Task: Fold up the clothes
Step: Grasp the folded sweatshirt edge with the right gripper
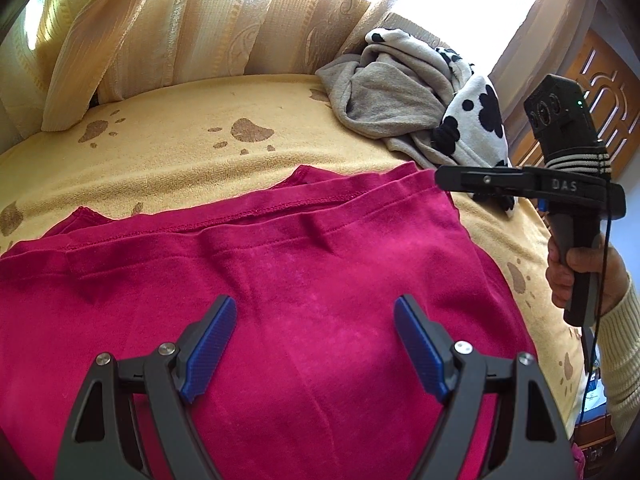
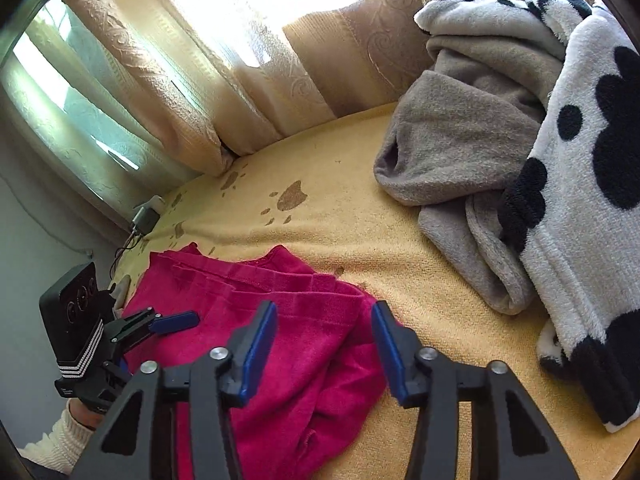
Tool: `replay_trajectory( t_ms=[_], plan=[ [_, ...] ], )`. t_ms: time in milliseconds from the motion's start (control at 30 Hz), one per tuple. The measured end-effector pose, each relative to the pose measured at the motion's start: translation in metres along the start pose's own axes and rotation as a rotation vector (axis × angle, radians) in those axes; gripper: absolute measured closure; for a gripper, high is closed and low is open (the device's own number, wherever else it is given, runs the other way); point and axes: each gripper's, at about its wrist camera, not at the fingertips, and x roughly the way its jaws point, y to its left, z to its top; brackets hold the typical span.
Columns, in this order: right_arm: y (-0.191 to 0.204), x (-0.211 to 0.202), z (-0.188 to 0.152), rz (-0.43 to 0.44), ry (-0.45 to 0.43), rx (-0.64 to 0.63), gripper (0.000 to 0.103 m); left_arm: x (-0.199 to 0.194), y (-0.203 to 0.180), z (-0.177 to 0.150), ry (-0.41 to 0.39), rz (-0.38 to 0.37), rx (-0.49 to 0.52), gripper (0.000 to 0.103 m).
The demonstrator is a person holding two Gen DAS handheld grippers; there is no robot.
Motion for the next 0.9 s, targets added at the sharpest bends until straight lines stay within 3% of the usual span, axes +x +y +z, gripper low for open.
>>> replay_trajectory(
  t_ms=[100, 133, 167, 200, 233, 433, 533, 700, 833, 900],
  plan=[
    [0.002, 0.011, -0.001, -0.044, 0.029, -0.029, 0.056, 0.0, 0.001, 0.0, -0.001, -0.005, -0.004, 0.018],
    [0.003, 0.011, -0.001, -0.049, 0.023, -0.038, 0.061, 0.0, 0.001, 0.0, -0.002, -0.007, -0.005, 0.018],
    [0.005, 0.011, -0.001, -0.049, 0.015, -0.047, 0.069, 0.0, 0.001, 0.0, -0.002, -0.008, -0.005, 0.018],
    [0.006, 0.009, 0.0, -0.038, 0.006, -0.054, 0.087, 0.0, 0.002, 0.0, -0.001, -0.007, -0.006, 0.018],
    [0.008, 0.008, 0.001, -0.023, -0.001, -0.062, 0.093, 0.0, 0.002, 0.001, 0.0, -0.007, -0.011, 0.018],
    [0.034, -0.007, 0.011, -0.054, -0.091, -0.141, 0.096, -0.002, 0.0, 0.014, -0.025, -0.006, -0.03, 0.018],
    [0.058, -0.018, 0.015, -0.14, -0.168, -0.23, 0.096, -0.002, -0.005, 0.022, -0.035, 0.029, -0.013, 0.018],
    [0.071, 0.015, 0.021, -0.167, -0.045, -0.287, 0.095, 0.014, -0.008, 0.029, 0.003, 0.08, -0.003, 0.019],
    [0.054, 0.019, 0.017, -0.19, -0.037, -0.241, 0.093, 0.022, -0.01, 0.023, 0.017, 0.108, 0.03, 0.018],
    [0.037, 0.01, 0.017, -0.152, -0.054, -0.168, 0.084, 0.024, -0.008, 0.021, 0.011, 0.105, 0.031, 0.018]
  ],
)
